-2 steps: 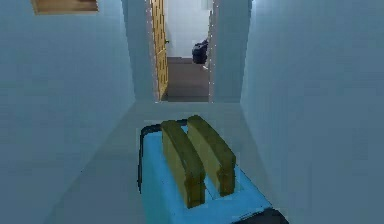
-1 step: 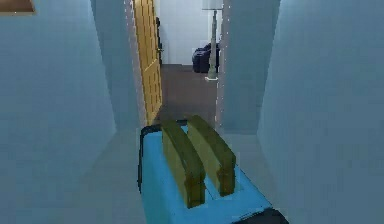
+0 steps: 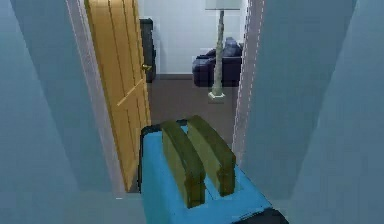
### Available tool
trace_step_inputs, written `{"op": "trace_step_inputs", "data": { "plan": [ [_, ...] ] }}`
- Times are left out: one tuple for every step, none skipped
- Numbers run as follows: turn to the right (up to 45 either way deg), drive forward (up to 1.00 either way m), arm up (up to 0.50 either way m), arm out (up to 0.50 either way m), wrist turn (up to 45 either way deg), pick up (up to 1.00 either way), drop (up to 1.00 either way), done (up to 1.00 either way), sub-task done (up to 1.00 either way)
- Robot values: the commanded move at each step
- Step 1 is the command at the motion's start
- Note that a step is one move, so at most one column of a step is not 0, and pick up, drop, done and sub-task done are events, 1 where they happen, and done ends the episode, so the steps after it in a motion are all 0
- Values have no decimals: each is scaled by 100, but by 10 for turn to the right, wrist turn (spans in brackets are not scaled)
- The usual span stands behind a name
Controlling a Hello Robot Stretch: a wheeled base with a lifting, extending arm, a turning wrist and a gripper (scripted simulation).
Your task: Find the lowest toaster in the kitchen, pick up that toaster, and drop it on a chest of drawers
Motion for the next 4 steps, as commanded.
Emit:
{"op": "trace_step_inputs", "data": {
  "plan": [
    [0,90,0,0,0,0,0,0,0],
    [0,100,0,0,0,0,0,0,0],
    [270,0,0,0,0,0,0,0,0],
    [0,5,0,0,0,0,0,0,0]
  ]
}}
